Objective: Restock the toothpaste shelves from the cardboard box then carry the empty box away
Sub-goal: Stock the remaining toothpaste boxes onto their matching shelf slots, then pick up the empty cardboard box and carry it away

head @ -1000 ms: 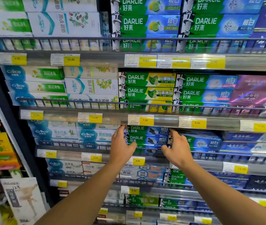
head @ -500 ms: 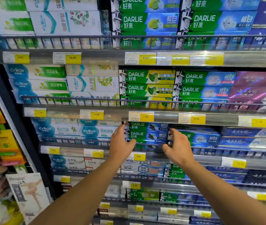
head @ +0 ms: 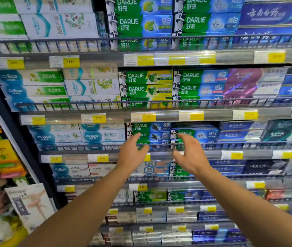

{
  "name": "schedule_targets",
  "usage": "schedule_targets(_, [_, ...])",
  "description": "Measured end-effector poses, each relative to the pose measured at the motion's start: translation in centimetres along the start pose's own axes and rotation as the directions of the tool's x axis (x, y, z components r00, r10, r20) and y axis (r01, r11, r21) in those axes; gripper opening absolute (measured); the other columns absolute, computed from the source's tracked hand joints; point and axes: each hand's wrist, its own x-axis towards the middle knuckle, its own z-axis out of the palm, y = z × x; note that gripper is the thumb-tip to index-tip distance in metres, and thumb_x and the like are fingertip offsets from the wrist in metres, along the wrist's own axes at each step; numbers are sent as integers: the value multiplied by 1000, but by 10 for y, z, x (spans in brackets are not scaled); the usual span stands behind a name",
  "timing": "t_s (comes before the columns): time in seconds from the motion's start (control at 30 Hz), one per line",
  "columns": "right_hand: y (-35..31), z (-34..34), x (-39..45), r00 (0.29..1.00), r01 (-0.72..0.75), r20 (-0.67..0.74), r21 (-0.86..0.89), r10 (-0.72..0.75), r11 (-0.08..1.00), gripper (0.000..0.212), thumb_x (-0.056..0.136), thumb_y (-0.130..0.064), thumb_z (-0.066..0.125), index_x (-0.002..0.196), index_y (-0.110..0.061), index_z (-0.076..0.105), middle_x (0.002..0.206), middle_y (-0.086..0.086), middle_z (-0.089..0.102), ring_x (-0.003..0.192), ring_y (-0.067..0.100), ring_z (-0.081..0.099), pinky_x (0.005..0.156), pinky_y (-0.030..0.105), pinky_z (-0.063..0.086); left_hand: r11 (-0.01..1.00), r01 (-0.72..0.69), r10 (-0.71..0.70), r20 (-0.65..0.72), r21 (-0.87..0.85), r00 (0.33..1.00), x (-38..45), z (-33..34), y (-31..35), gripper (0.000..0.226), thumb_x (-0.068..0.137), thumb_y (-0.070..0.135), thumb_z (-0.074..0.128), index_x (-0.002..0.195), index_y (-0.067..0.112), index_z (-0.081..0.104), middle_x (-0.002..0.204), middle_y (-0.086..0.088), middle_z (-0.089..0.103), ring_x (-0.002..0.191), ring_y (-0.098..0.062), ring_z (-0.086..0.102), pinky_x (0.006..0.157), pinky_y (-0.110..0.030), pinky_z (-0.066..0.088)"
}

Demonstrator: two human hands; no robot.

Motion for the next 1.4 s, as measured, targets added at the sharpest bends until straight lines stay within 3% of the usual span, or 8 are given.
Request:
schedule_targets(0.27, [29, -73, -82, 997, 60, 58, -10, -59, 998, 65, 91, -35, 58, 149, -17, 33, 152, 5, 36, 141, 24, 27, 115, 42, 29, 1000, 11, -11, -22, -13, 1000, -93, 26, 65, 65, 94, 42, 57, 151, 24, 31, 134, -18, 57, 111, -41, 58, 93, -49, 50])
schedule_targets(0.47, [79, -117, -171, 990, 57, 132, -6, -56, 998, 63, 91, -36, 60, 146, -15, 37, 145, 7, 43, 134, 25, 36, 111, 42, 34, 999, 29, -28, 16, -34, 999, -193, 72, 118, 63, 97, 38, 56, 152, 21, 29, 150, -4, 43, 122, -29, 55, 105, -43, 42])
schedule_targets(0.6, [127, -143, -233, 983, -24, 182, -17, 27, 1000, 66, 92, -39, 59, 148, -16, 34, 149, 6, 39, 138, 26, 32, 112, 42, 32, 997, 76, -75, 118, -4, 990, -241, 121, 141, 64, 97, 40, 55, 152, 22, 28, 154, -3, 37, 132, -27, 46, 109, -44, 38])
schedule_targets(0.73, [190, -164, -285, 969, -127, 205, -66, 138, 990, 66, 90, -39, 59, 147, -16, 36, 148, 7, 40, 136, 27, 36, 110, 44, 36, 995, 99, -93, 227, -14, 969, -280, 183, 161, 63, 96, 42, 56, 151, 25, 32, 148, -2, 45, 102, -26, 61, 94, -41, 48])
schedule_targets(0.8, [222, -172, -309, 954, -195, 215, -87, 210, 977, 66, 86, -41, 61, 144, -15, 41, 143, 7, 46, 131, 27, 43, 106, 43, 40, 992, 120, -107, 294, -26, 950, -294, 219, 169, 63, 96, 40, 57, 151, 24, 32, 149, -4, 45, 114, -29, 59, 97, -42, 47])
schedule_targets(0.97, [309, -189, -368, 899, -348, 210, -188, 384, 918, 62, 80, -41, 60, 136, -16, 49, 132, 5, 55, 124, 24, 49, 106, 38, 40, 990, 139, -121, 430, -10, 895, -321, 311, 182, 64, 94, 40, 59, 150, 19, 35, 146, -5, 47, 99, -18, 55, 98, -35, 44])
schedule_targets(1.27, [448, -193, -401, 712, -599, 270, -248, 649, 761, 64, 83, -44, 64, 139, -19, 47, 137, 3, 52, 123, 23, 51, 101, 43, 49, 978, 200, -199, 604, 67, 772, -319, 464, 185, 59, 92, 37, 60, 147, 24, 40, 146, 3, 47, 130, -18, 49, 107, -34, 42])
schedule_targets(1.4, [507, -181, -398, 624, -675, 319, -239, 713, 698, 63, 84, -42, 64, 140, -20, 45, 140, 3, 50, 125, 23, 51, 102, 42, 48, 961, 246, -271, 627, 129, 730, -311, 534, 183, 58, 92, 36, 62, 145, 26, 42, 138, 3, 52, 101, -9, 55, 90, -30, 49])
